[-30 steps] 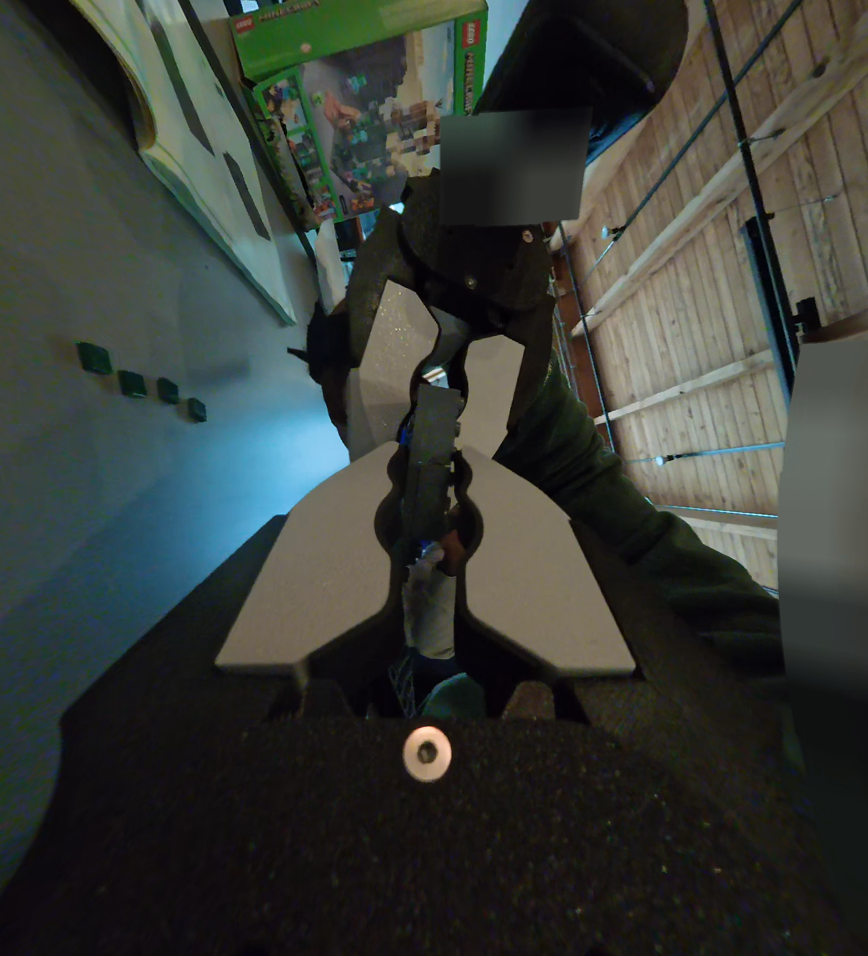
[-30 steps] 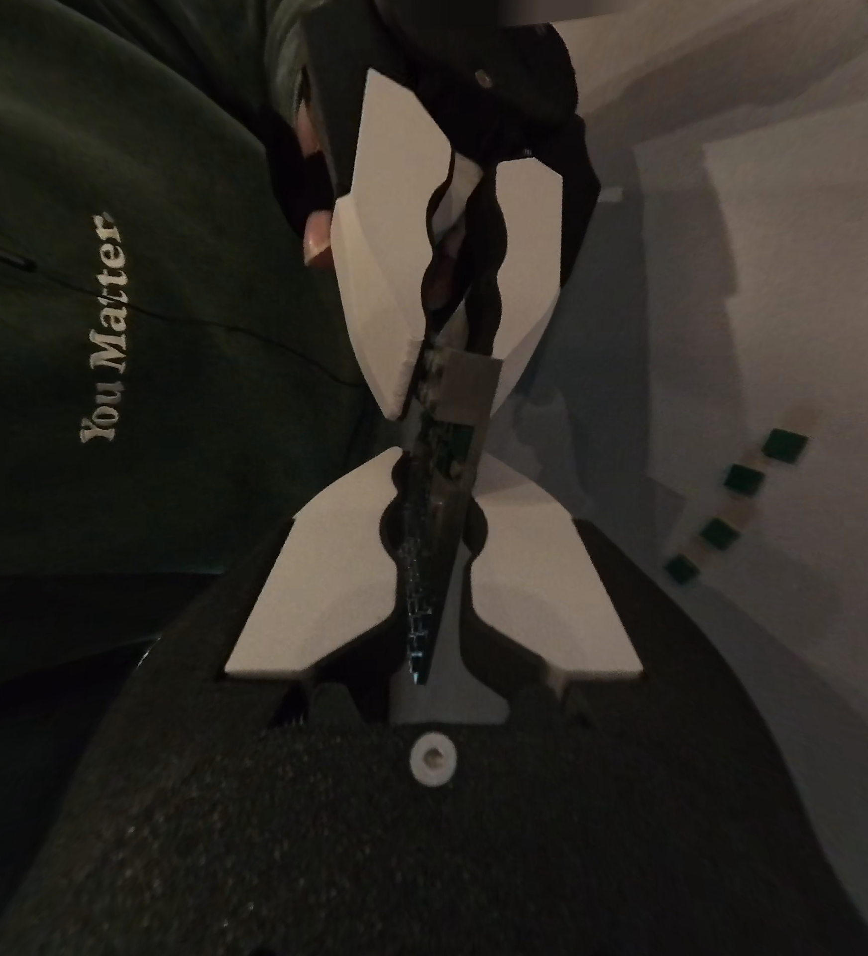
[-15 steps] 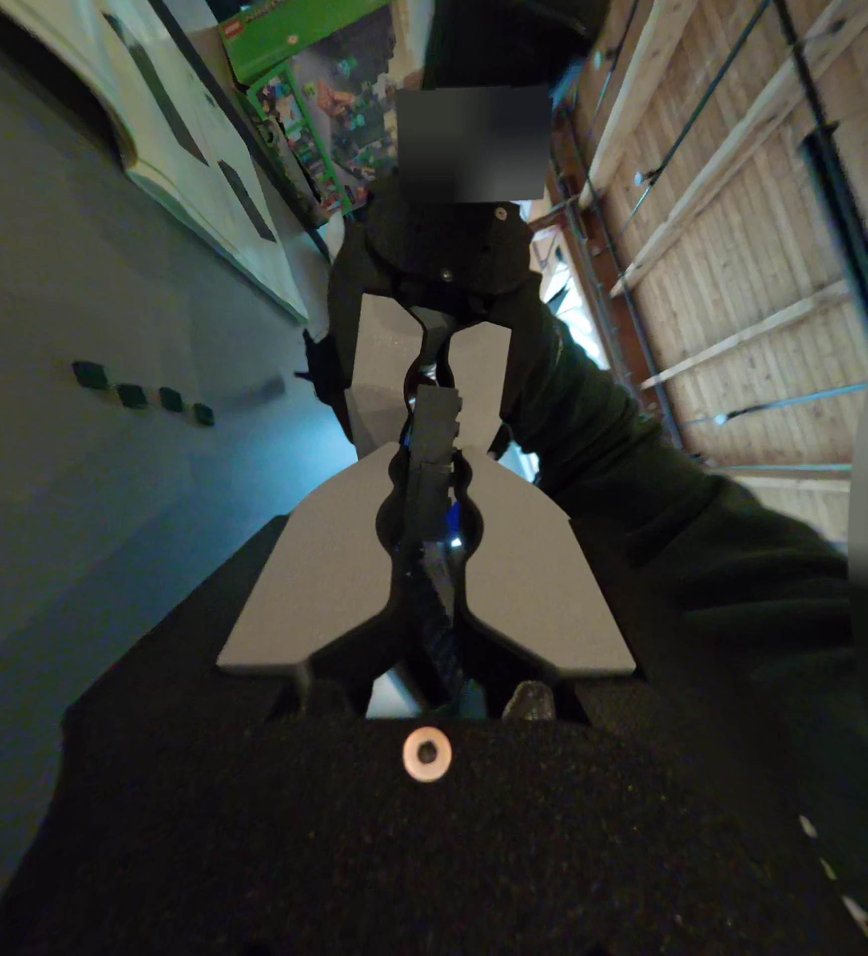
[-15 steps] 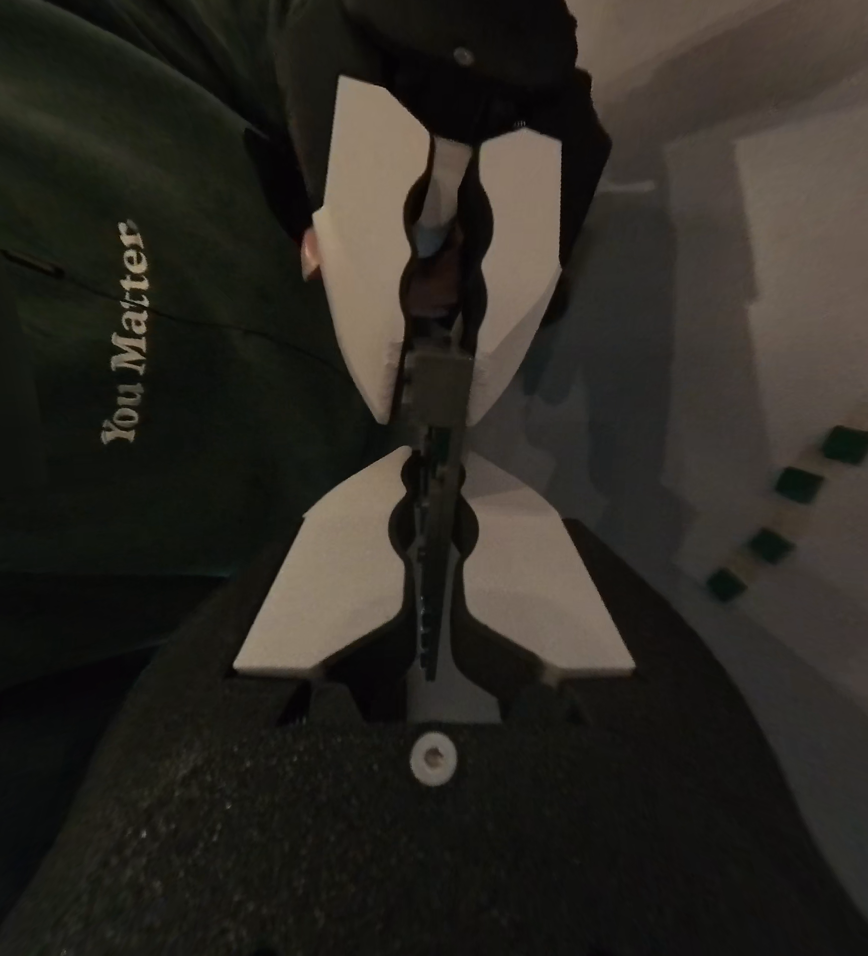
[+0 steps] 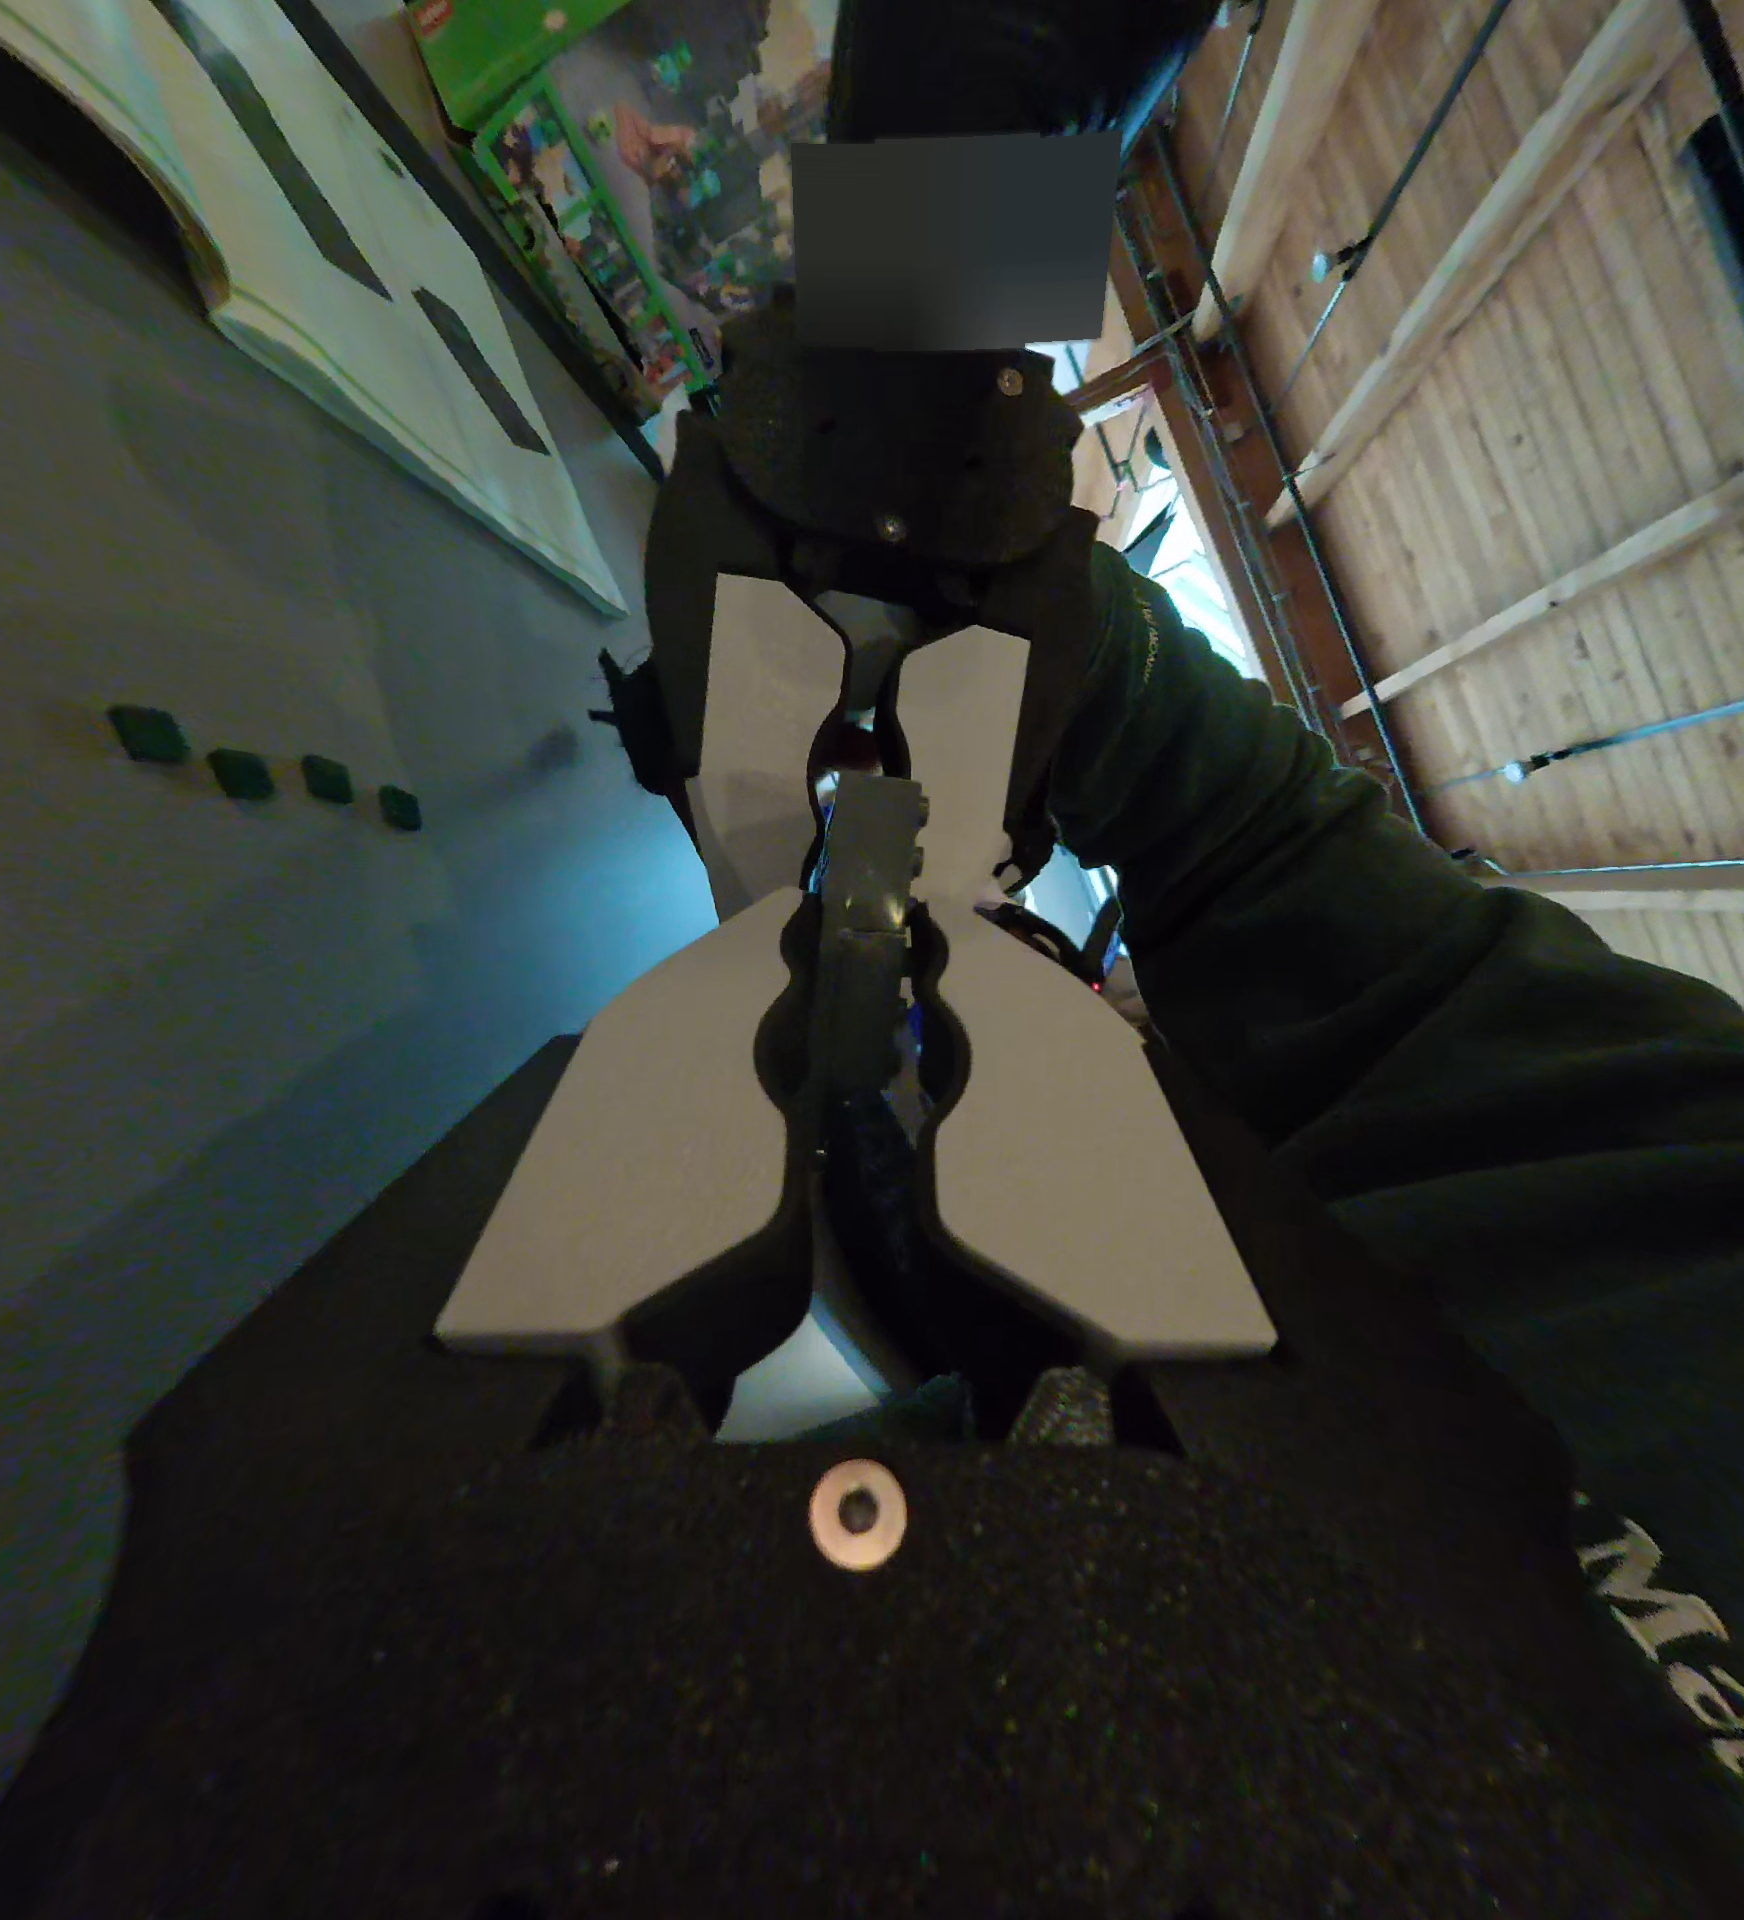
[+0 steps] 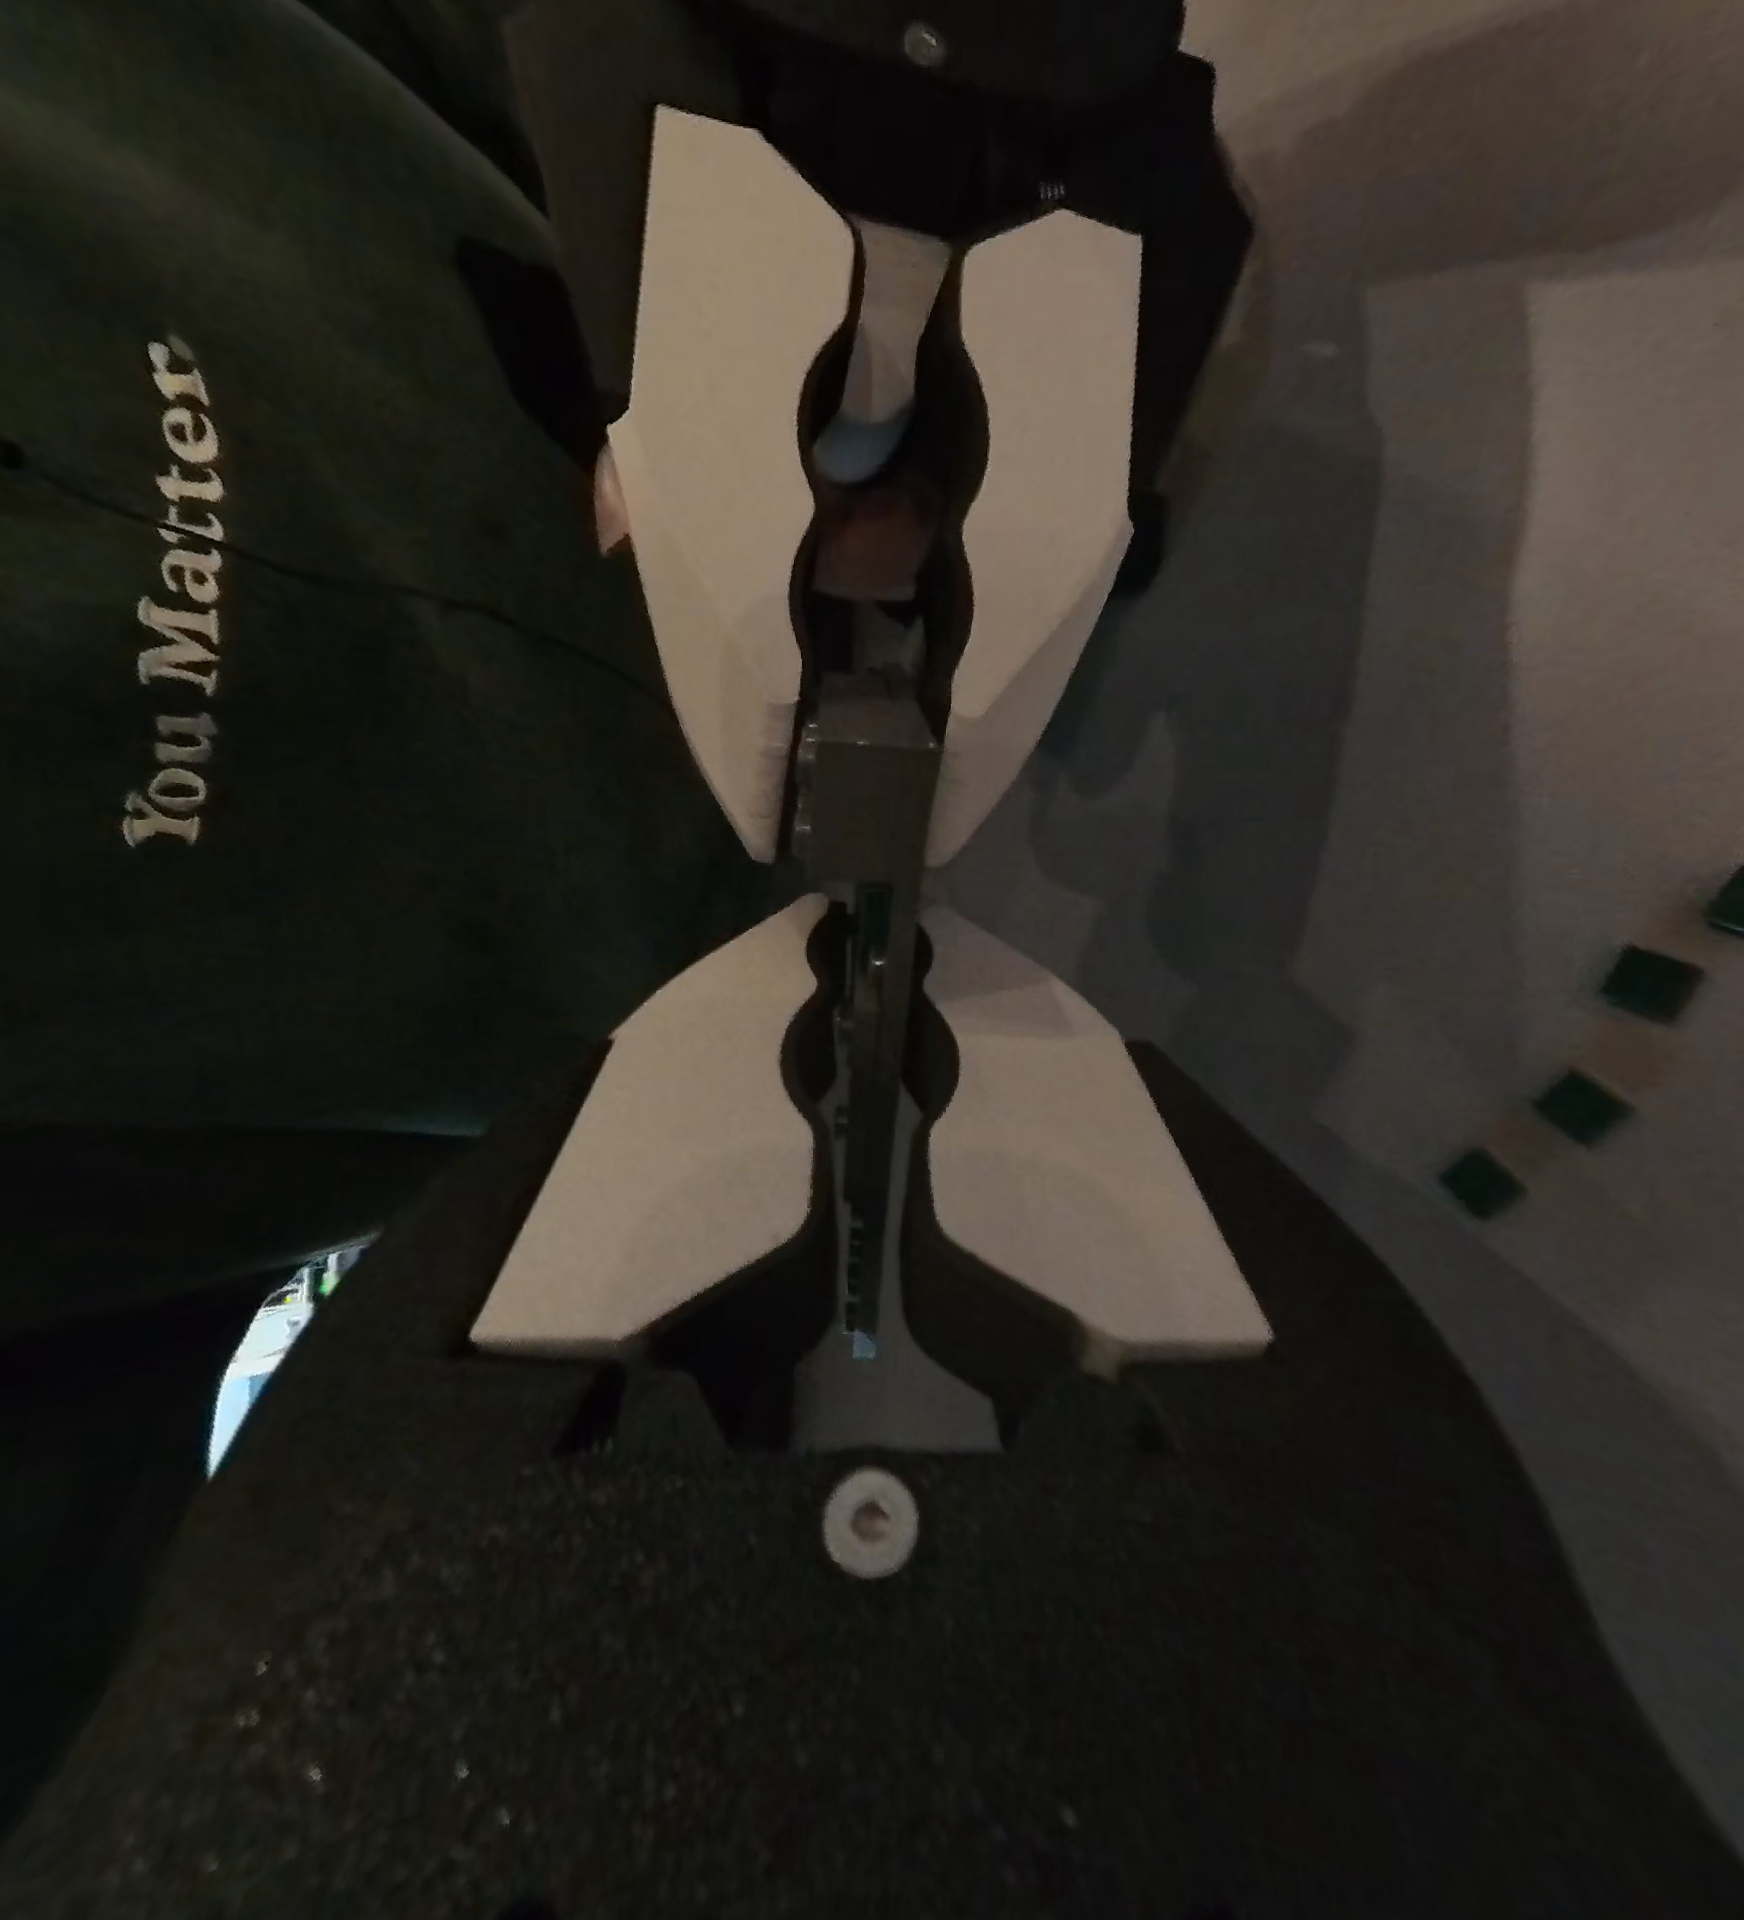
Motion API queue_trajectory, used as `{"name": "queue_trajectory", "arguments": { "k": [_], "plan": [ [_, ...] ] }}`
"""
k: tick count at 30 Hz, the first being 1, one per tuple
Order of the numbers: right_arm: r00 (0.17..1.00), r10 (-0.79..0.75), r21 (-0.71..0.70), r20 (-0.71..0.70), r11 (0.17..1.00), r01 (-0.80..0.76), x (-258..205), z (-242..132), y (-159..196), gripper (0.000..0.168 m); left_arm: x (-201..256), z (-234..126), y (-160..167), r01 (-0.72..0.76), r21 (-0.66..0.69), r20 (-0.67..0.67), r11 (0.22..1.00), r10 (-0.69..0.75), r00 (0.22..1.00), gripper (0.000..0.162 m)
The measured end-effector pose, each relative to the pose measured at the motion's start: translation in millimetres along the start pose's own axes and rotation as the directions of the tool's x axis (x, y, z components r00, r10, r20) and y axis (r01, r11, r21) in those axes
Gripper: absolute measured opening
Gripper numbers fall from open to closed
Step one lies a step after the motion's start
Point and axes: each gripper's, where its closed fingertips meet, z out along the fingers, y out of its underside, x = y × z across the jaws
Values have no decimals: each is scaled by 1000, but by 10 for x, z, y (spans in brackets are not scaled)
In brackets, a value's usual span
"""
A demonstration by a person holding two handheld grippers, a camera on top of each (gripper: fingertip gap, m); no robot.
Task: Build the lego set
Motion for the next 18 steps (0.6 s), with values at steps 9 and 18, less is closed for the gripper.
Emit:
{"name": "queue_trajectory", "arguments": {
  "k": [9,18],
  "plan": [
    [997,-63,-13,-36,998,63,-56,36,28,7,63,1,60,20,-26,-44,999,-21,999,16],
    [995,-86,79,-53,993,90,-122,29,-30,10,129,-19,33,-3,-11,-58,1000,3,998,16]
  ]
}}
